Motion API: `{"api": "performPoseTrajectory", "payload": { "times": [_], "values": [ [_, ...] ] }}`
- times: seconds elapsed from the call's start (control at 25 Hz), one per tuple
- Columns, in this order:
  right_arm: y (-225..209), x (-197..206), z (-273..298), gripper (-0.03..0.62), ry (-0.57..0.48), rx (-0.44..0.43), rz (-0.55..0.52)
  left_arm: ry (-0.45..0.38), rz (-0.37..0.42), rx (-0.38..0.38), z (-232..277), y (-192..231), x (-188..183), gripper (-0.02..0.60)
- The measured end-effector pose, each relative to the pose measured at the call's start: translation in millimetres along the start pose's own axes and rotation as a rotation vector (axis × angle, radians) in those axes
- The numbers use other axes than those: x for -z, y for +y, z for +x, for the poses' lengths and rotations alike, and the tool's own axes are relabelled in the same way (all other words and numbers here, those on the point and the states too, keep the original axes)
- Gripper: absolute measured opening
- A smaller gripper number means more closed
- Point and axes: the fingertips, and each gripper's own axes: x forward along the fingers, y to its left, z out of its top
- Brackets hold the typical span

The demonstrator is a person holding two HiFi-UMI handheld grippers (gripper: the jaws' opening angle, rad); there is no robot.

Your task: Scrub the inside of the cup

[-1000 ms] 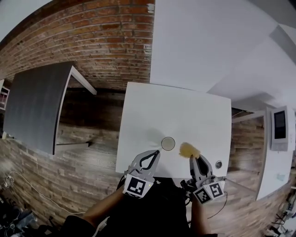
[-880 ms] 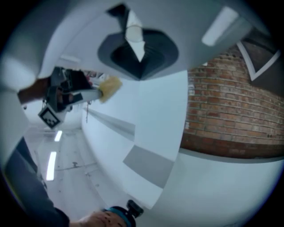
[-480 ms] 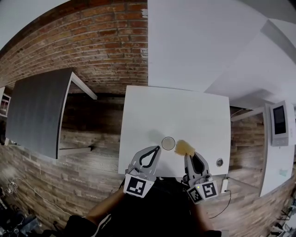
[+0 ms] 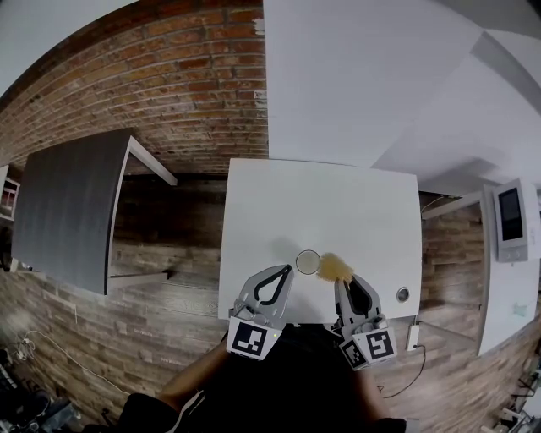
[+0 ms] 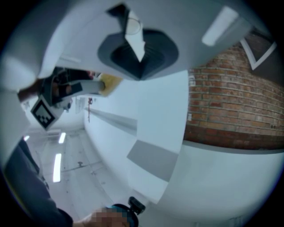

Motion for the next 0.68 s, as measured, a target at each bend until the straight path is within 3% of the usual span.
{"api": "performPoseTrajectory", "payload": {
  "times": [0.2, 0.52, 0.68],
  "values": [
    [-5.9, 7.5, -4.8, 0.057, 0.048, 0.033, -0.014, 0.002, 0.0, 0.004, 2.7, -0.2, 0.4, 0.003],
    [-3.2, -1.7, -1.2, 0.057, 0.002, 0.032, 0.003, -0.002, 0.011, 0.008, 2.9, 2.5, -0.8, 0.003],
    [-6.5, 3.9, 0.5, 0.057, 0.031, 0.051, -0.018, -0.009, 0.01, 0.002, 3.9, 8.0, -1.9, 0.003]
  ]
}}
